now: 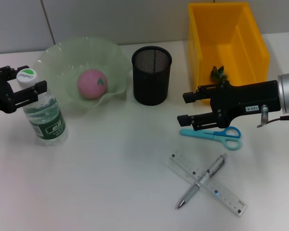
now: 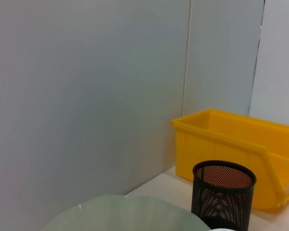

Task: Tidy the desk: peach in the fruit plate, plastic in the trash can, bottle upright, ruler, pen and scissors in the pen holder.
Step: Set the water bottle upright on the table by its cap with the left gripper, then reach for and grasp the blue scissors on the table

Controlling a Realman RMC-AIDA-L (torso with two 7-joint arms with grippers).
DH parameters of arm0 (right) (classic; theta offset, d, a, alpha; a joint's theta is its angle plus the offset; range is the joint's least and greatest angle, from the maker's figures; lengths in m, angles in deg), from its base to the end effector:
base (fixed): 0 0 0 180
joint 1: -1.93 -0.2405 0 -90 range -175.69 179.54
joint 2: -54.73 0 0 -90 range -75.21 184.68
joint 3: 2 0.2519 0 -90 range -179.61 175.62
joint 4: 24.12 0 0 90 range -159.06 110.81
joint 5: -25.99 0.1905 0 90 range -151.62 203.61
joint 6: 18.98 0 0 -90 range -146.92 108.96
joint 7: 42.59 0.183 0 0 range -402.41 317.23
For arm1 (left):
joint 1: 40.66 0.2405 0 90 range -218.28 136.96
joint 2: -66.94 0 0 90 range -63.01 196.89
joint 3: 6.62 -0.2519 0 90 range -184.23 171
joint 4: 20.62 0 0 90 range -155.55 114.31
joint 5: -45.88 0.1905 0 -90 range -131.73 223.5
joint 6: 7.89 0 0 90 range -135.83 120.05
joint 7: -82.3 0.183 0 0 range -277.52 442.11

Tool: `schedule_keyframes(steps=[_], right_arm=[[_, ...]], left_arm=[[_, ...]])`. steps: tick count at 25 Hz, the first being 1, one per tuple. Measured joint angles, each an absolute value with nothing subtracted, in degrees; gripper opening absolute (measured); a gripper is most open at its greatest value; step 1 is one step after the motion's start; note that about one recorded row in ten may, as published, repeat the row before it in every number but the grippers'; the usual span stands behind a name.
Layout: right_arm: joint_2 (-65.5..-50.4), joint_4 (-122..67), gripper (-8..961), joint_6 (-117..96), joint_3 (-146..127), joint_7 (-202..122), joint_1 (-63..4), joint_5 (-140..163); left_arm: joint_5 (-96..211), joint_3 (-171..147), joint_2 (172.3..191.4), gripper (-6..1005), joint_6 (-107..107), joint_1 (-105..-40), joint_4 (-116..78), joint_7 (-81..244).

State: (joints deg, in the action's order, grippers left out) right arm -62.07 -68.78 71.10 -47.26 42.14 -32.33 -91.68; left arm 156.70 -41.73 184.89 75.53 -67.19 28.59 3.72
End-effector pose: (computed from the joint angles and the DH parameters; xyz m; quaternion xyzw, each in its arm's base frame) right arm 0.2125 0.3458 -0.0177 -0.9656 0.1604 0.1732 0.1086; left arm -0.2540 0.3580 0.0336 -0.9132 -0.1845 -0.2247 0.2853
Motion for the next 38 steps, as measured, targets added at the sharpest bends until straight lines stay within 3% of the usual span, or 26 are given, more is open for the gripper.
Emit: schedule_keyframes(steps=[7, 14, 23, 33, 38], right_arm=[[-62.07, -68.76, 705, 71.1, -47.21, 42.17, -32.42, -91.75], [-62.07, -68.77, 704, 71.11, -47.22, 42.59, -32.29, -91.79], [-62.07, -68.54, 704, 70.49, -47.08, 42.56, -32.08, -91.89], [-62.07, -68.43, 704, 70.35, -47.07, 42.3, -32.52, -91.84], [-61.96, -68.54, 704, 70.42, -46.78, 42.56, -32.73, -91.74]], left_arm=[[156.5, -41.72, 184.89, 610, 75.82, -67.01, 28.95, 3.37], [156.41, -41.48, 184.89, 852, 75.96, -66.94, 29.2, 2.95], [153.42, -41.29, 184.72, 851, 77.08, -66.38, 30.59, 2.8], [143.65, -41.29, 182.72, 852, 85.0, -64.03, 31.65, 2.24], [144.59, -43.95, 182.63, 851, 90.47, -64.42, 33.93, -1.34]])
